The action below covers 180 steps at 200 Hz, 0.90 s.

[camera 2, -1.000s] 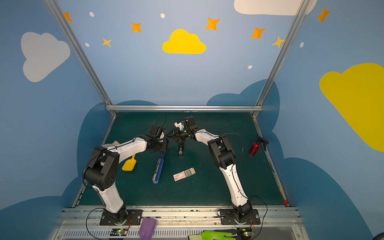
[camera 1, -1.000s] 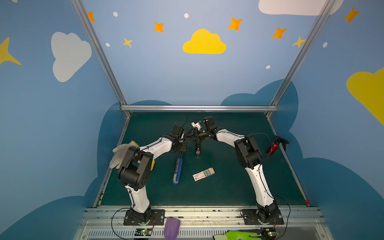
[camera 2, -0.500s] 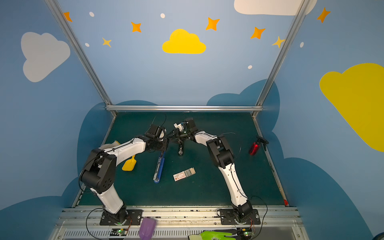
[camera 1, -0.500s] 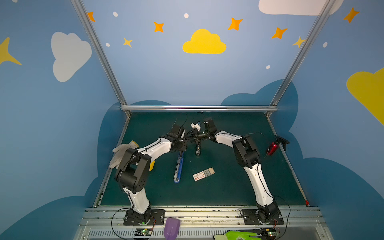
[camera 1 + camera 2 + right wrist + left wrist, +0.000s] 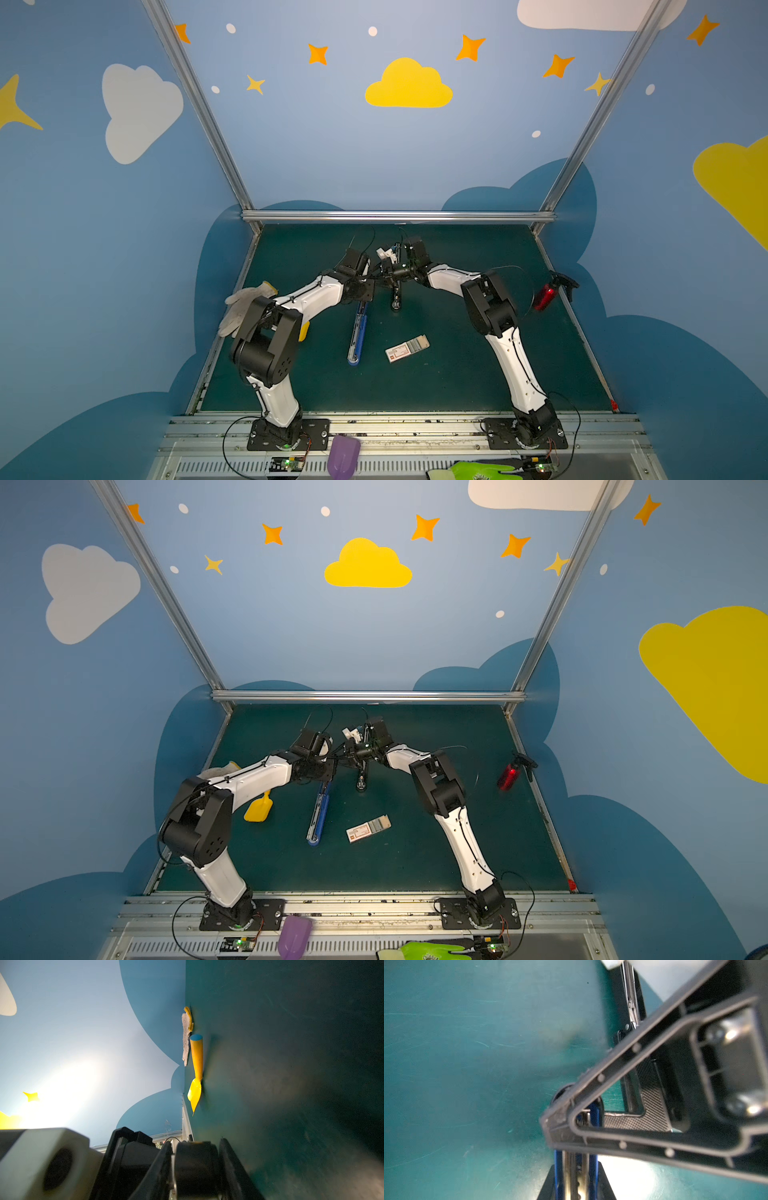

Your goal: Load the staples into the stapler

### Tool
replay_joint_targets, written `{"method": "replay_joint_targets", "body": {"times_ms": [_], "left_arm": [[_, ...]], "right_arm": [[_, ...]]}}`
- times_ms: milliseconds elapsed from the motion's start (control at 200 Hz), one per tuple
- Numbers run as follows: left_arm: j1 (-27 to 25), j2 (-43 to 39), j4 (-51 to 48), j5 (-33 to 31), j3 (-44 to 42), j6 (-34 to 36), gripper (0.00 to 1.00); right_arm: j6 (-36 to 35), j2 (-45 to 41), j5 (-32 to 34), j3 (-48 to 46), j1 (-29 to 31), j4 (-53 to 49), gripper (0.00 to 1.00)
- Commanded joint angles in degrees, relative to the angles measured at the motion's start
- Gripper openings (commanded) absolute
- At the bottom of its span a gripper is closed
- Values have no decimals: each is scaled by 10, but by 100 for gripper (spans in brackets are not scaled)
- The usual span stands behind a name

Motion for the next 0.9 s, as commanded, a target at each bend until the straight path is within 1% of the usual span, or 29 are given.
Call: {"method": "replay_joint_targets", "body": {"times_ms": [0, 60, 115, 160, 265, 300, 411, 581, 751, 826, 896], "left_arm": [[-2, -12, 19, -9, 23, 3, 4], [-3, -10, 16, -11, 26, 1, 6], [-4, -10, 13, -14, 27, -2, 13], [-5, -13, 12, -19, 25, -7, 21], [-5, -31, 15, -26, 8, -22, 41], [-6, -42, 16, -29, -1, -27, 45], [-10, -92, 21, -43, -43, -52, 45], [-23, -204, 35, -66, -151, -103, 47], [-35, -314, 69, -59, -271, -165, 52], [-36, -350, 88, -59, -318, -187, 52], [-36, -376, 124, -50, -362, -205, 52]], "right_arm": [[8, 10, -18, -1, 2, 11, 26], [7, 10, -19, 3, 1, 12, 19], [5, 10, -19, 9, -1, 12, 15], [1, 8, -16, 13, -3, 8, 12], [-11, 6, -8, 22, -12, -3, 10], [-12, 6, -7, 26, -16, -3, 9], [-24, 5, 0, 36, -28, -13, 8], [-40, 7, 7, 52, -45, -14, 7], [-40, 31, -2, 93, -59, -14, 7], [-42, 36, -3, 103, -61, -14, 7], [-44, 37, -2, 104, -60, -12, 7]]}}
